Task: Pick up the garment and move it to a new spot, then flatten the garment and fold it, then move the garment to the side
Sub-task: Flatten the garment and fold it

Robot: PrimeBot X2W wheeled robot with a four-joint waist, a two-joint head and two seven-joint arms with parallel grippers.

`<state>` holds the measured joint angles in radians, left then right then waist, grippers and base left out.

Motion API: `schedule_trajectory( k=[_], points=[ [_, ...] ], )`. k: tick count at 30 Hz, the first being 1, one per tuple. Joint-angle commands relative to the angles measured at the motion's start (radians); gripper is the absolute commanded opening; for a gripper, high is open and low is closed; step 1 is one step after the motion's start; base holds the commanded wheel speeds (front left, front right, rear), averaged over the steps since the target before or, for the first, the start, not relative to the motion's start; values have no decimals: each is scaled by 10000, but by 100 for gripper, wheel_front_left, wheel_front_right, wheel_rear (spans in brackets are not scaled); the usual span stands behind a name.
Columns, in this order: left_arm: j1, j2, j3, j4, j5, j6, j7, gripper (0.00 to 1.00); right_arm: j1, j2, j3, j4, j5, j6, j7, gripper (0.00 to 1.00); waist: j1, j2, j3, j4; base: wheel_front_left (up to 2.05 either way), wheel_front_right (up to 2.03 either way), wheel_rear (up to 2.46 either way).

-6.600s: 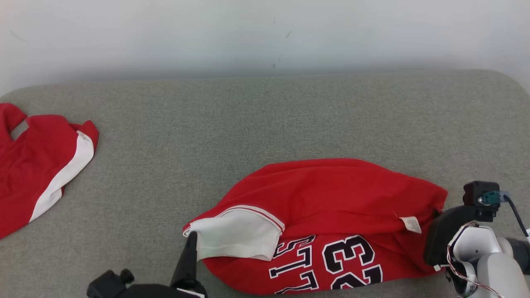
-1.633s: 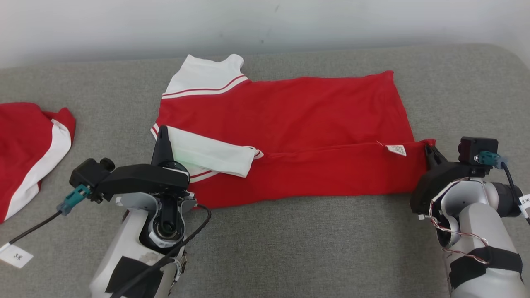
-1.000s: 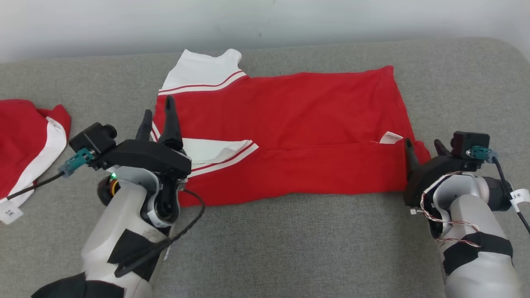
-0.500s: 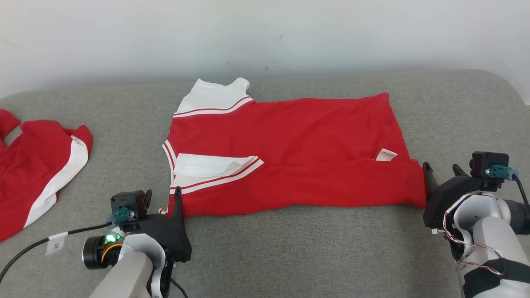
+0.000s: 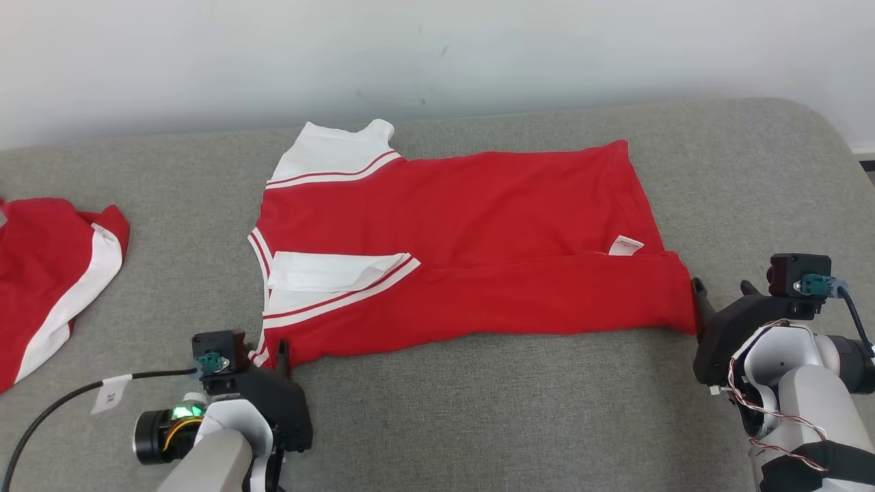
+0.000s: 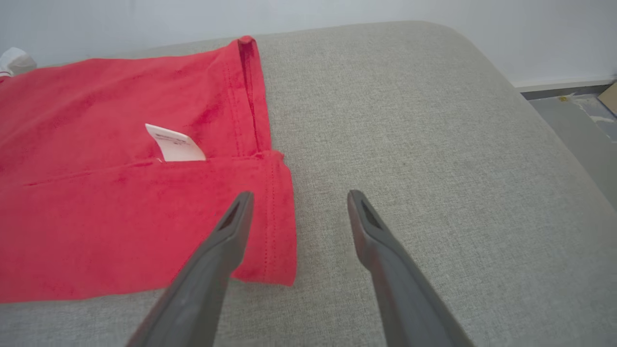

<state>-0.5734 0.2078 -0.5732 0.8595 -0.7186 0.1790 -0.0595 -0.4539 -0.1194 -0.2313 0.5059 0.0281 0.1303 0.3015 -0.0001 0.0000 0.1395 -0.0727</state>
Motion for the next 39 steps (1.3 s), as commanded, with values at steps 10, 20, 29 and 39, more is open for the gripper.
schedule_trajectory(
  k=[10,20,29,39],
  points=[
    [534,50,-103,-689,-36,50,-75,0,204,196,-498,-271,-686,12,850,100,1,0,553,160,0,0,0],
    [561,313,-18,-1266,-79,213,-223,0,-142,397,-395,314,-733,12,1239,100,1,0,1101,492,0,0,0],
    [645,342,-159,-1504,-44,148,-247,0,-206,574,-159,954,-655,22,1706,0,1,0,948,606,0,0,0],
    [1580,538,-531,-2212,-81,-50,-82,0,863,258,-153,-347,-144,12,1918,0,1,0,-45,509,0,0,0]
  ],
)
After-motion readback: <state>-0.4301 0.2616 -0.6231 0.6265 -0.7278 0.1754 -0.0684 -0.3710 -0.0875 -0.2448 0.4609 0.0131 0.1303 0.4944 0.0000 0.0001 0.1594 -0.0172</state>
